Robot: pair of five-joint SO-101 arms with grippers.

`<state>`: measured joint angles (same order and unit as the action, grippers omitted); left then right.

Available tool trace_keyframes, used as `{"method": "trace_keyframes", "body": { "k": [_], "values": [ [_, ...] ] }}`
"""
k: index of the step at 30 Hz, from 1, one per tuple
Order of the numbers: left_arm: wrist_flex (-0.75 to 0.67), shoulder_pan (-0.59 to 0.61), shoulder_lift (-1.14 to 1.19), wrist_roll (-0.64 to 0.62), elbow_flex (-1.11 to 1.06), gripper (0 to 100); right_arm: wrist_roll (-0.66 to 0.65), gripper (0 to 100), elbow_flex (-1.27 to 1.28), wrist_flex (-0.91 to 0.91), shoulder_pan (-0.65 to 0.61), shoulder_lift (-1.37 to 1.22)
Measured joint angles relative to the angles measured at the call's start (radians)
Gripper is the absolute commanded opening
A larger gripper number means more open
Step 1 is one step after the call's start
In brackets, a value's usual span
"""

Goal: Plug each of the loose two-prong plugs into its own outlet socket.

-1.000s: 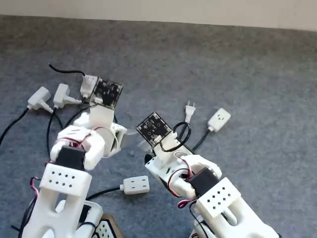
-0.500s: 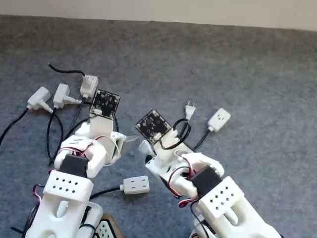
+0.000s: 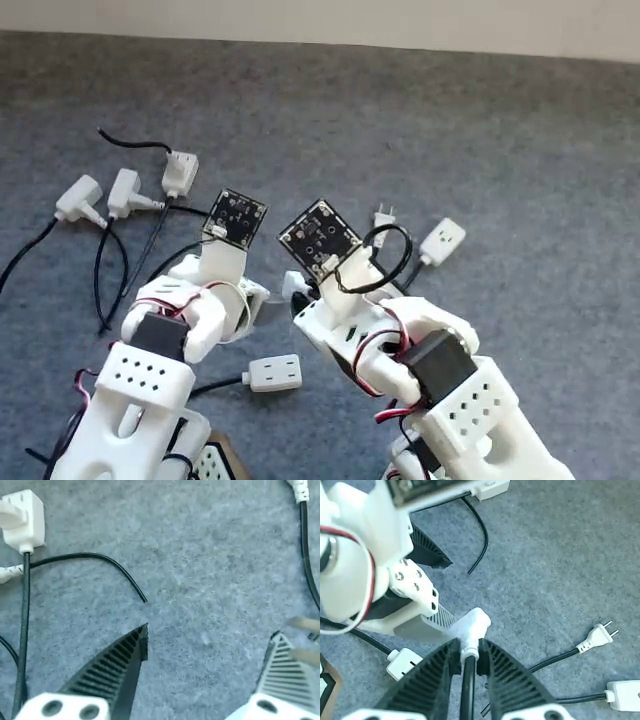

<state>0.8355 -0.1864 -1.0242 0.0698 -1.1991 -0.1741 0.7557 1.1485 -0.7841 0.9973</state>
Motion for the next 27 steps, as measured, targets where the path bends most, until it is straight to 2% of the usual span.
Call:
{"method": "trace_keyframes", "body": {
  "k": [4,10,14,23,27],
  "values": [
    [0.000,-0.006,0.000,0.000,0.000,35,-0.006,0.5,0.000,0.021,0.000,-0.002],
    [-0.011,0.118,0.000,0.002,0.000,34,-0.035,0.5,0.000,0.068,0.000,-0.054],
    [-0.011,0.124,0.000,0.000,0.000,34,-0.035,0.5,0.000,0.066,-0.005,-0.138],
    [-0.014,-0.064,0.000,0.000,-0.023,34,0.003,0.5,-0.003,0.003,-0.008,-0.265],
    [-0.014,-0.095,0.000,0.000,-0.025,34,0.006,0.5,-0.041,0.026,-0.008,-0.288]
  ]
}}
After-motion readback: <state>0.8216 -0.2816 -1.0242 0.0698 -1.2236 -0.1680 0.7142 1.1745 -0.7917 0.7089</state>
